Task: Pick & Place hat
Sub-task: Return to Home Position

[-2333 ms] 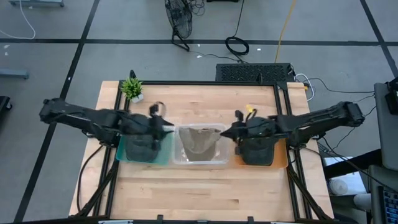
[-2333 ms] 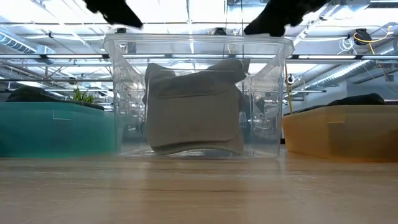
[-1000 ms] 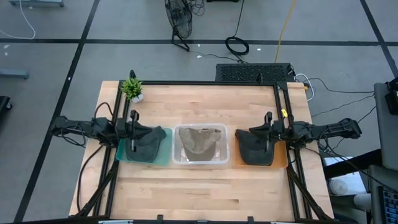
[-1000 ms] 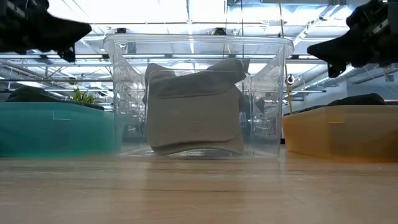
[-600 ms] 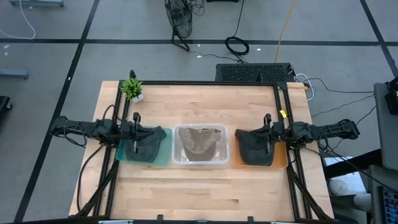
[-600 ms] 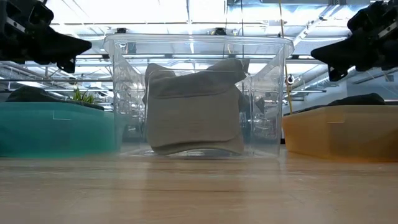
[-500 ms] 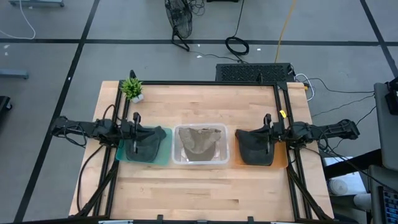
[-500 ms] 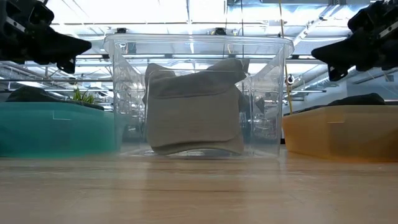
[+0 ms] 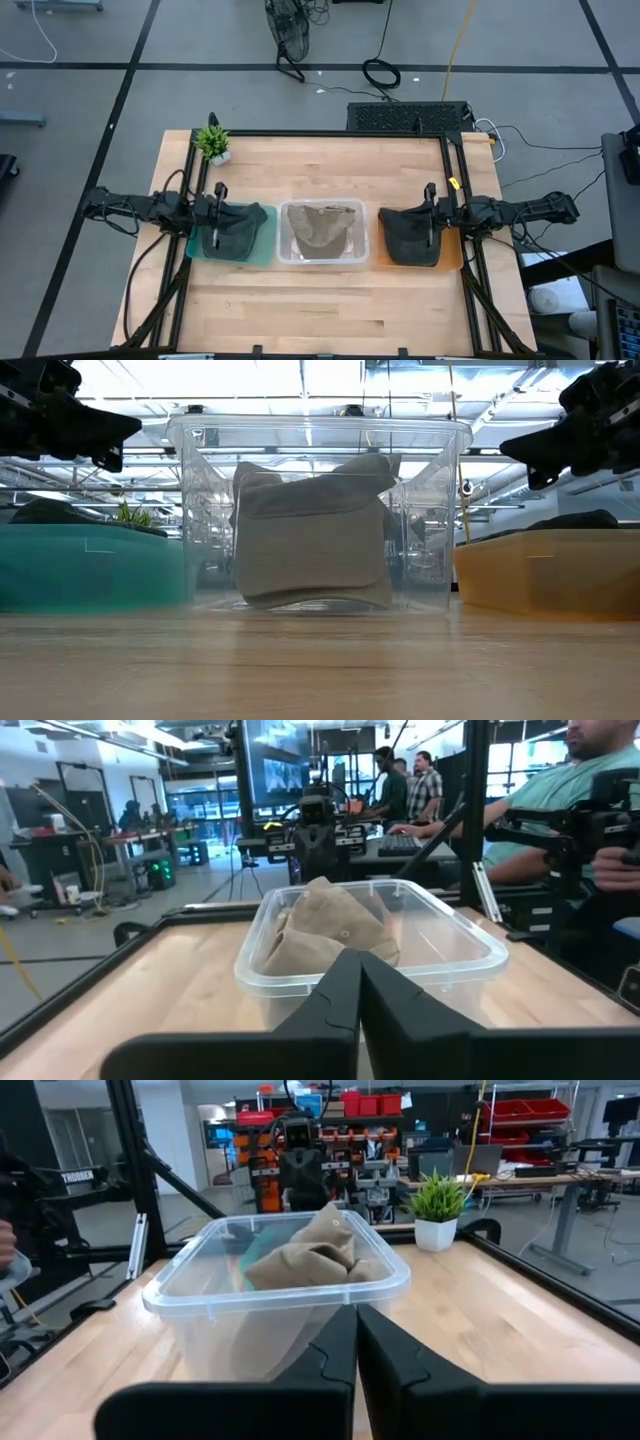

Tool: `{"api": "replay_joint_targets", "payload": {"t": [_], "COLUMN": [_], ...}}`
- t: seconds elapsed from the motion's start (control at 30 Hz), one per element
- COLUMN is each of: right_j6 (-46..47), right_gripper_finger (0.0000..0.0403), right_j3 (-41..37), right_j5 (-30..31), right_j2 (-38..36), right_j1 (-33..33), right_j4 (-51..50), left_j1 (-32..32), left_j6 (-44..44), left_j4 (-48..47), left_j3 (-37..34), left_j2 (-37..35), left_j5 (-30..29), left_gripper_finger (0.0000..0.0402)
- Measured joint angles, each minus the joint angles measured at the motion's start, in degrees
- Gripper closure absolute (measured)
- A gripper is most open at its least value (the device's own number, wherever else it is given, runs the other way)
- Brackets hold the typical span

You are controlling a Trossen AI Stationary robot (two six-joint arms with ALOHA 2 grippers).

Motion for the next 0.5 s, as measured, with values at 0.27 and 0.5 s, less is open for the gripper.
{"api": "replay_joint_targets", "payload": {"t": [0.27,0.5], "right_j6": [0.0,0.04], "right_gripper_finger": [0.0403,0.0403], "right_j3": [-0.02,-0.02], "right_j5": [0.17,0.15], "right_j2": [0.04,0.02], "right_j1": [0.0,0.0], "right_j4": [1.23,1.56], "left_j1": [0.0,0.0], "left_j6": [-3.02,-0.34], "left_j4": [0.12,0.04], "left_j3": [0.0,0.0], "left_j2": [0.04,0.07], "left_j5": [-5.83,-8.41], "left_gripper_finger": [0.0372,0.0365]}}
